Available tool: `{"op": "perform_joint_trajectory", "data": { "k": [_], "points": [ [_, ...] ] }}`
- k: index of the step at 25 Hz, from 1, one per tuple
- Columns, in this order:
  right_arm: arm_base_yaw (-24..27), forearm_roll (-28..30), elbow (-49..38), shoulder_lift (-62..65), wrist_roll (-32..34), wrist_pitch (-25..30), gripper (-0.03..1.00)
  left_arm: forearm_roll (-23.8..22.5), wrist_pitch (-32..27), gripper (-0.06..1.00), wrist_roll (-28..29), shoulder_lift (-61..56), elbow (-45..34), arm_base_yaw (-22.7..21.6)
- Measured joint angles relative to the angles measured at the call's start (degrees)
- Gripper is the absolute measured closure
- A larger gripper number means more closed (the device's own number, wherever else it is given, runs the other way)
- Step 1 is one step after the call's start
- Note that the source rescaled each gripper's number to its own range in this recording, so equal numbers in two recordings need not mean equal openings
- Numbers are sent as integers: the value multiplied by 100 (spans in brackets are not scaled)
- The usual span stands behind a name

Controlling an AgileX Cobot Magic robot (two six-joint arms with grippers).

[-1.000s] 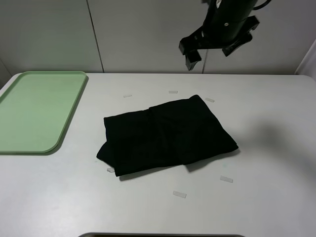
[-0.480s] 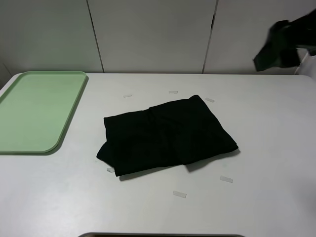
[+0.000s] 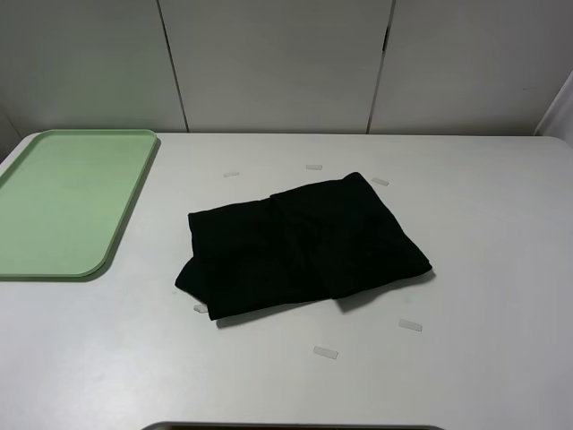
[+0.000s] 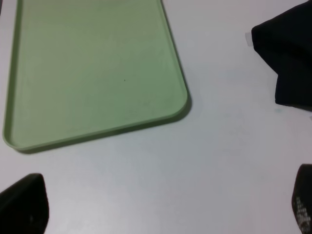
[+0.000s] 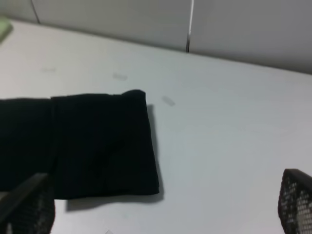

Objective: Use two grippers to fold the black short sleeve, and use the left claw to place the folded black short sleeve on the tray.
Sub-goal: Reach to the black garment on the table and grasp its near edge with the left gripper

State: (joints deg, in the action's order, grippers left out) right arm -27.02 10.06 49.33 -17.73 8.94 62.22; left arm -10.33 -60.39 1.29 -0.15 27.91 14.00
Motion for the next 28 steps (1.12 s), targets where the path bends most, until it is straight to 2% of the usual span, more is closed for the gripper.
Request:
{"op": "perform_joint_trajectory", "data": {
  "k": [10, 13, 19, 28],
  "points": [
    [0, -647, -1061, 1746, -175, -173, -3, 0, 0, -6, 0, 0, 0, 0],
    [0, -807, -1335, 1806, -411, -189, -3, 0, 0, -6, 0, 0, 0, 0],
    [0, -1173, -1612, 1806, -894, -620, -3, -6, 18, -6, 0, 0, 0, 0],
    [0, -1089, -2032, 1806, -894, -320, -3, -6, 24, -6, 0, 0, 0, 0]
  ]
}}
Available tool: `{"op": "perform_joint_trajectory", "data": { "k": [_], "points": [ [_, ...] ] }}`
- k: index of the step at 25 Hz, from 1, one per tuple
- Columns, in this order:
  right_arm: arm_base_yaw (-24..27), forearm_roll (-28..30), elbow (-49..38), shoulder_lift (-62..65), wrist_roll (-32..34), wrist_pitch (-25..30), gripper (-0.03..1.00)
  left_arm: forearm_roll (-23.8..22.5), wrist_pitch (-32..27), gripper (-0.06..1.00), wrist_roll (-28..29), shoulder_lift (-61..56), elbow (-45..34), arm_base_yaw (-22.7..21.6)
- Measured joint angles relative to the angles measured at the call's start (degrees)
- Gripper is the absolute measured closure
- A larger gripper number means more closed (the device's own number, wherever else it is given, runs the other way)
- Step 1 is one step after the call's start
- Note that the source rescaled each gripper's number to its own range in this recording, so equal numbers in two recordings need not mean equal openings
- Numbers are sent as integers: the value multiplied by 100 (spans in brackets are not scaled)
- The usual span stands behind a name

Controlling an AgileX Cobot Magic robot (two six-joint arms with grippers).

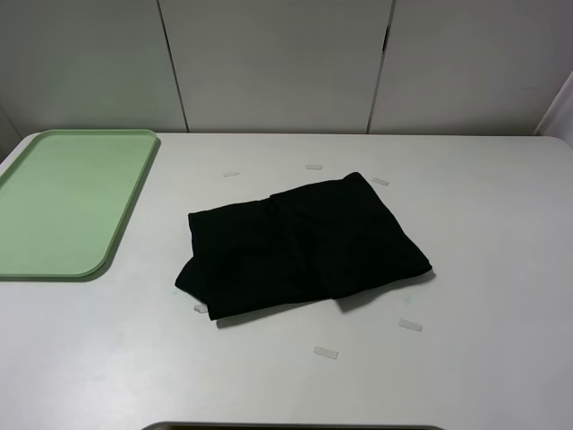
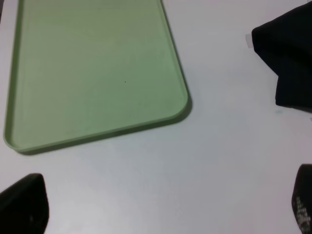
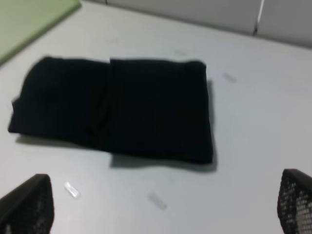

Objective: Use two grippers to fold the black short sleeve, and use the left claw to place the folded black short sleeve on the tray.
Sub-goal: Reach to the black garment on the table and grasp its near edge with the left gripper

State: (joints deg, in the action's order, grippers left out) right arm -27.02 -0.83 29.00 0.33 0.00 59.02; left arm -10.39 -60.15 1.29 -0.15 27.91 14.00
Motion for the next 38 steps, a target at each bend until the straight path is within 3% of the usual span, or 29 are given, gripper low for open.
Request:
{"op": "perform_joint_trajectory", "data": {
  "k": [38],
  "points": [
    [0, -7, -79, 0, 97, 16, -3, -6, 10, -6, 0, 0, 0, 0]
  ]
}}
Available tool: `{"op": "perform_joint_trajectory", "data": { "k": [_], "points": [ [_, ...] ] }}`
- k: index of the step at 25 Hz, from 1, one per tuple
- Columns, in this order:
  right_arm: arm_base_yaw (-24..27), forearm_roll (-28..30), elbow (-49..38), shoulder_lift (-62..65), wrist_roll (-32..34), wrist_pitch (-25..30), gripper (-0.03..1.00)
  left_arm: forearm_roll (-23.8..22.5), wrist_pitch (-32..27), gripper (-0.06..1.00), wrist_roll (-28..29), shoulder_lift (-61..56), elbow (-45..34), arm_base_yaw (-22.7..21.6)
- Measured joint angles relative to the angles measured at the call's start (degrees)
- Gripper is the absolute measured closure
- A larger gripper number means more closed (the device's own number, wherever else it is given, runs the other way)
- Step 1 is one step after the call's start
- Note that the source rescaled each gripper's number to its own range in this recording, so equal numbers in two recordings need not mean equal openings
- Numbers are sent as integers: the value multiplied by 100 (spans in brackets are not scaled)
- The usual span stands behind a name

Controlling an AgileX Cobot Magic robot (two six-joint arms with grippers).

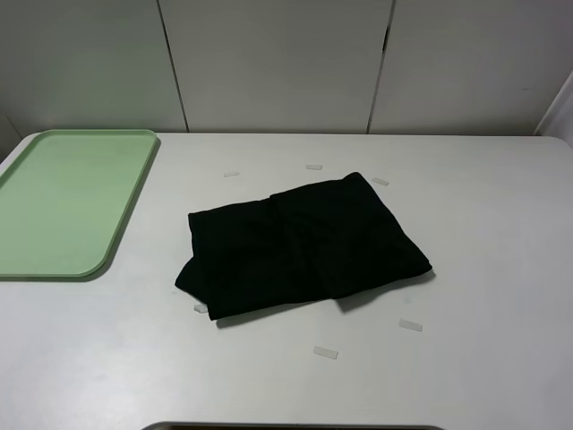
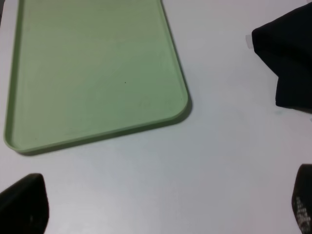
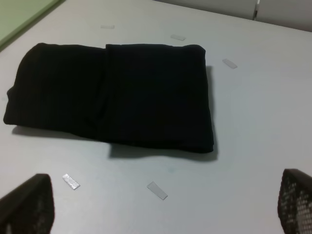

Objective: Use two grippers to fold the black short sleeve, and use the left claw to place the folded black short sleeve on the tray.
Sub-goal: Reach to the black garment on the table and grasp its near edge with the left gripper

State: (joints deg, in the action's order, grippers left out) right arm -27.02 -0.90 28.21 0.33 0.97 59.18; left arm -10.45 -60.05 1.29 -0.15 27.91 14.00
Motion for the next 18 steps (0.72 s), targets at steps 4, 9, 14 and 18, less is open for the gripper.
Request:
{"op": "perform_joint_trajectory", "data": {
  "k": [4, 9, 14, 18],
  "points": [
    [0, 0, 0, 0, 0, 0, -3, 0, 11, -6, 0, 0, 0, 0],
    [0, 0, 0, 0, 0, 0, -3, 19, 11, -6, 0, 0, 0, 0],
    [0, 0, 0, 0, 0, 0, -3, 149, 11, -6, 0, 0, 0, 0],
    [0, 0, 0, 0, 0, 0, -3, 339, 24, -6, 62, 0, 30, 0]
  ]
}}
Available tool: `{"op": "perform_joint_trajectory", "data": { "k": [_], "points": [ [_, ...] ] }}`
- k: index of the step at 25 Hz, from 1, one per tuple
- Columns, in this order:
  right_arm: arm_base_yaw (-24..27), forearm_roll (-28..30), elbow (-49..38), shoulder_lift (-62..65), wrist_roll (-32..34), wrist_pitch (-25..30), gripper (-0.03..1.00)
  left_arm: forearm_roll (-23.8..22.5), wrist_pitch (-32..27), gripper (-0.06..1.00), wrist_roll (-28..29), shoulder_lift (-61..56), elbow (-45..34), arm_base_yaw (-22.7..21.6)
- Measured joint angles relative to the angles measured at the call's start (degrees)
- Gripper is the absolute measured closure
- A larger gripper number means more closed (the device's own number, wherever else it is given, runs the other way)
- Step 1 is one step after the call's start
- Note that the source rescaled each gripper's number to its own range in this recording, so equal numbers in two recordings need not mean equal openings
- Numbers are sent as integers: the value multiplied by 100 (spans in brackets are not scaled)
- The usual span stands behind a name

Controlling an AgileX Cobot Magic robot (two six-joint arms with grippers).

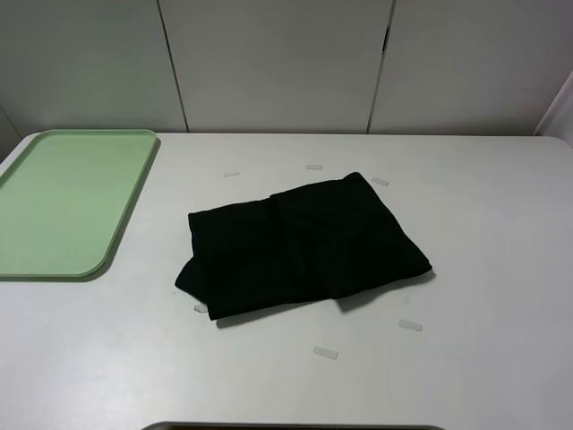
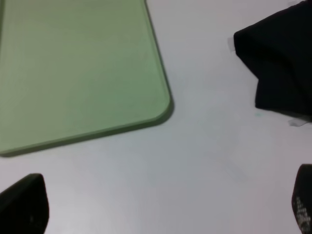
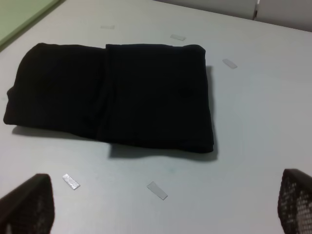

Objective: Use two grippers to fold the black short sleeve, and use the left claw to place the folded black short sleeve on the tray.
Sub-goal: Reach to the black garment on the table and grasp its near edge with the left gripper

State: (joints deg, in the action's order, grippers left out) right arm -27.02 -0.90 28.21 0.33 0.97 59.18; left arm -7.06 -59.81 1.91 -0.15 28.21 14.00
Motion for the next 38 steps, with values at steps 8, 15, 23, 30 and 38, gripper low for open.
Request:
{"op": "perform_joint_trajectory", "data": {
  "k": [8, 15, 23, 30, 38],
  "points": [
    [0, 0, 0, 0, 0, 0, -3, 1249, 693, -6, 149, 1533, 597, 0],
    [0, 0, 0, 0, 0, 0, -3, 2808, 2137, -6, -818, 4100, 937, 0],
    [0, 0, 0, 0, 2, 0, -3, 4292, 2948, -6, -2022, 6209, 1018, -131],
    [0, 0, 0, 0, 2, 0, -3, 4375, 3015, -6, -2186, 7266, 1024, -778],
    [0, 0, 0, 0, 2, 0, -3, 5102, 3211, -5, -3043, 8469, 1028, -1114]
  ]
}}
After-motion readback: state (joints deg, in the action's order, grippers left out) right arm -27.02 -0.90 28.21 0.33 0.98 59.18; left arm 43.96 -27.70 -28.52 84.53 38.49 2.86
